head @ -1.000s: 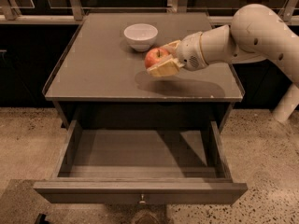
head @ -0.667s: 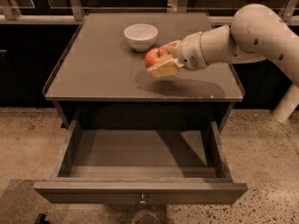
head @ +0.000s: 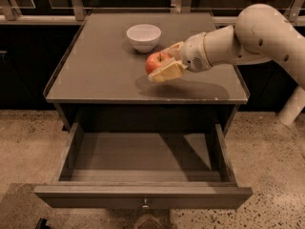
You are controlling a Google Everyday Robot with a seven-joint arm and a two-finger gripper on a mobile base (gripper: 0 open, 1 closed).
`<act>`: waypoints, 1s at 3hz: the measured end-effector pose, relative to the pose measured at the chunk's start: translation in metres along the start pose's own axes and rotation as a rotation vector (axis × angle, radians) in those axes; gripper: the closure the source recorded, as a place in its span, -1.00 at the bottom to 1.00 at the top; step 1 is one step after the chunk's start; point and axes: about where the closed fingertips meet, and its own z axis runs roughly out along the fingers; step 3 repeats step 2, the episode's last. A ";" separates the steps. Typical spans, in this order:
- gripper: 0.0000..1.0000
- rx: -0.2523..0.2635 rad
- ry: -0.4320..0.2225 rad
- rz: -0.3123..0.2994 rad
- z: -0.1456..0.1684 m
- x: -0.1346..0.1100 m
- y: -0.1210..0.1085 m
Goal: Pick apple from top drawer and place on counter
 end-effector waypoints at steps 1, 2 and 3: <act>-1.00 0.000 0.000 0.000 0.000 0.000 0.000; -1.00 0.000 0.000 0.000 0.000 0.000 0.000; -1.00 0.000 0.000 0.000 0.000 0.000 0.000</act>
Offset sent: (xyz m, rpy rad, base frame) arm 0.0000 0.0000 0.0000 0.0000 0.0000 0.0000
